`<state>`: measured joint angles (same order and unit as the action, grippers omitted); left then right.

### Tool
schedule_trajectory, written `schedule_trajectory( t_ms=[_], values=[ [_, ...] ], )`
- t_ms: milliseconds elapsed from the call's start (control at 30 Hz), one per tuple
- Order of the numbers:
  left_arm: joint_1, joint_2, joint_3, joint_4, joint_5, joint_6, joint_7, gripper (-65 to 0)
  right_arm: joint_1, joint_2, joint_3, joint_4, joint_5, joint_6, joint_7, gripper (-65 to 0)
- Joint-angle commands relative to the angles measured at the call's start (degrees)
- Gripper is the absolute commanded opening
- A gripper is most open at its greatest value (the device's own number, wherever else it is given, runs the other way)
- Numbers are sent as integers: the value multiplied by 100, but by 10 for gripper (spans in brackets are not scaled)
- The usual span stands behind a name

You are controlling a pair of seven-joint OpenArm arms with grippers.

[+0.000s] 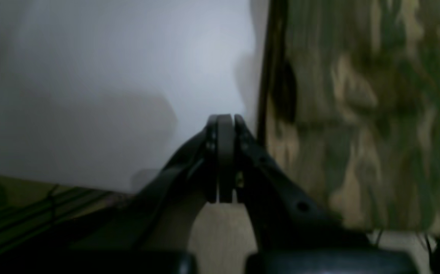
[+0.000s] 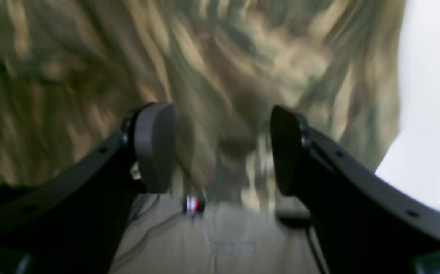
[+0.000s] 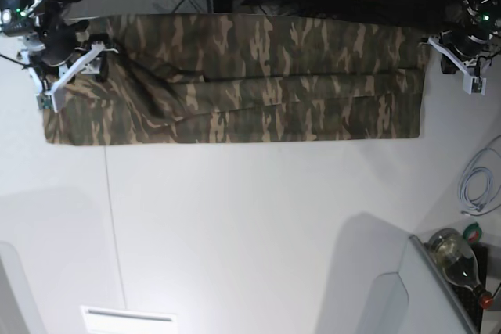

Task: Layout the t-shirt on the table in an organized manner, then fold the t-shirt properly
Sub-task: 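Grasp the strip's opposite end with the left gripper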

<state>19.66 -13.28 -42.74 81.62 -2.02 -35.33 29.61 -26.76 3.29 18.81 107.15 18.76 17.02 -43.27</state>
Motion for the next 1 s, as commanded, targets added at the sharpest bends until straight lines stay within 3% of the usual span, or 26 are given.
schedule_trajectory(
  t_ms=[0,67,200,267,300,333,467,500,767,967],
  values=[
    [-10,-118,-117,88,-48,-155,-90,-650,-44,10,-188,102,53,52,155,-305],
    [8,-110,-205,70,-48,-467,-90,-650,-44,62,-654,93,53,52,322,-357],
    [25,-92,-240,53,-57,-467,-99,-650,-1,45,-1138,-91,53,52,551,-555],
    [43,-92,-258,44,-374,-467,-99,-650,35,36,-1243,-258,53,52,665,-650],
    [157,-127,-302,44,-743,-467,-99,-650,35,45,-1296,-355,53,52,709,-650],
    [263,-162,-363,44,-1200,-467,-99,-584,35,53,-1331,-408,53,52,753,-635],
    [474,-364,-478,35,-2571,-467,-99,-74,35,53,-1384,-496,53,52,850,-630],
    [474,-373,-478,0,-2677,-467,-99,0,35,53,-1384,-522,53,52,850,-630],
    [-133,-391,-390,-914,-2712,-467,-90,0,35,62,-1384,-548,53,52,850,-630],
    [-414,-523,252,-1565,-2712,-467,-117,0,35,62,-1384,-548,53,52,832,-630]
  ],
)
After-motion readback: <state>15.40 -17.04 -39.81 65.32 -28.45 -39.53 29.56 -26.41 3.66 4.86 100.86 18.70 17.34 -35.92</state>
